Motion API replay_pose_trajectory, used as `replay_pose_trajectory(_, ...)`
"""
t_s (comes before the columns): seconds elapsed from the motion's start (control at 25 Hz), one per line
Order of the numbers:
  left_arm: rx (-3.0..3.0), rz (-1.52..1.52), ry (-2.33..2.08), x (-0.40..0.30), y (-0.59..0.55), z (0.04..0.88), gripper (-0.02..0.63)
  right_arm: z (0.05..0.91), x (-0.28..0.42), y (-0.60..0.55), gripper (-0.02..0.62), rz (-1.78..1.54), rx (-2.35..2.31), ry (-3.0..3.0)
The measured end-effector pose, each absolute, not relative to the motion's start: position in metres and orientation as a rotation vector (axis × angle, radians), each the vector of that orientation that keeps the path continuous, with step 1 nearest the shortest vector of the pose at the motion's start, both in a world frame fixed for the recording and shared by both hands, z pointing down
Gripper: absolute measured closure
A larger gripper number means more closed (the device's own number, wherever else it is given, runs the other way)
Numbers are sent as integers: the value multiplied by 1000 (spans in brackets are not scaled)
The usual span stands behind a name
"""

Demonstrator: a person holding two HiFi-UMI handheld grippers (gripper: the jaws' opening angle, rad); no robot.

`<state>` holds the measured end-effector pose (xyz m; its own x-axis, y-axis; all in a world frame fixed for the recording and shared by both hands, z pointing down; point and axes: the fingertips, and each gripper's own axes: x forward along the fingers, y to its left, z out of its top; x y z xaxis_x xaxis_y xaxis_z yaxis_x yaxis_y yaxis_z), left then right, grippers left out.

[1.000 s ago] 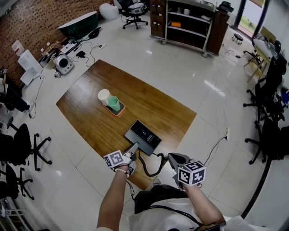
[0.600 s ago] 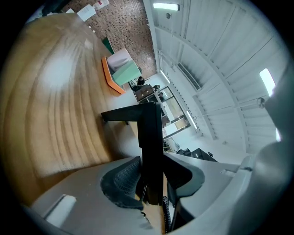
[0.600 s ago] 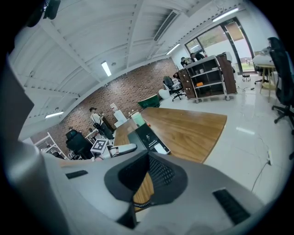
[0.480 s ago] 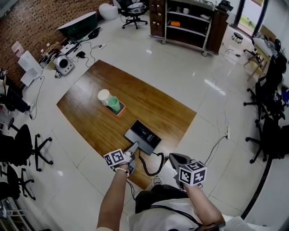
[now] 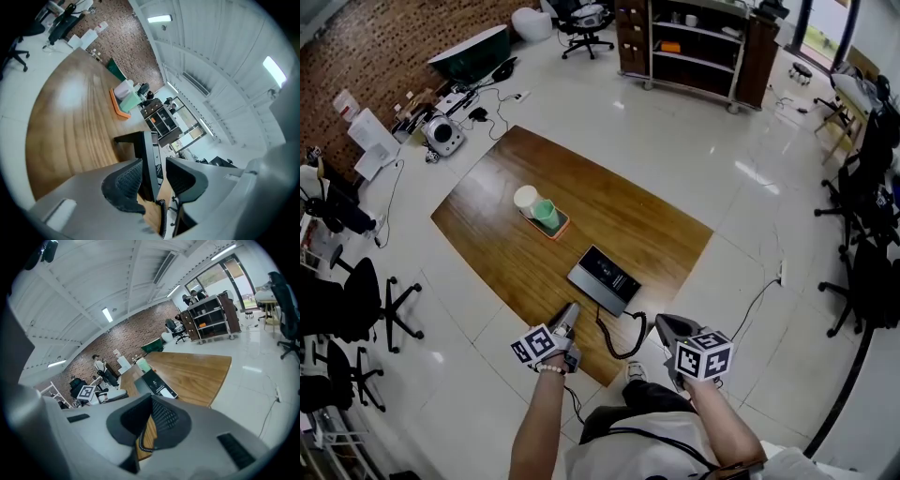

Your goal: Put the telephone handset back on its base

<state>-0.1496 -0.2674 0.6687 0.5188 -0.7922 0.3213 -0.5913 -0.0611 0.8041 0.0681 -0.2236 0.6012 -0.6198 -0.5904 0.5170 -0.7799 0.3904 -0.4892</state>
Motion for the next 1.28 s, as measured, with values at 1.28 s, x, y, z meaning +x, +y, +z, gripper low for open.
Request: replay_pose_trajectory(1.28,2082,238,-1474,-142,-20,574,606,571,-2,-36,583,885,1206,-2452)
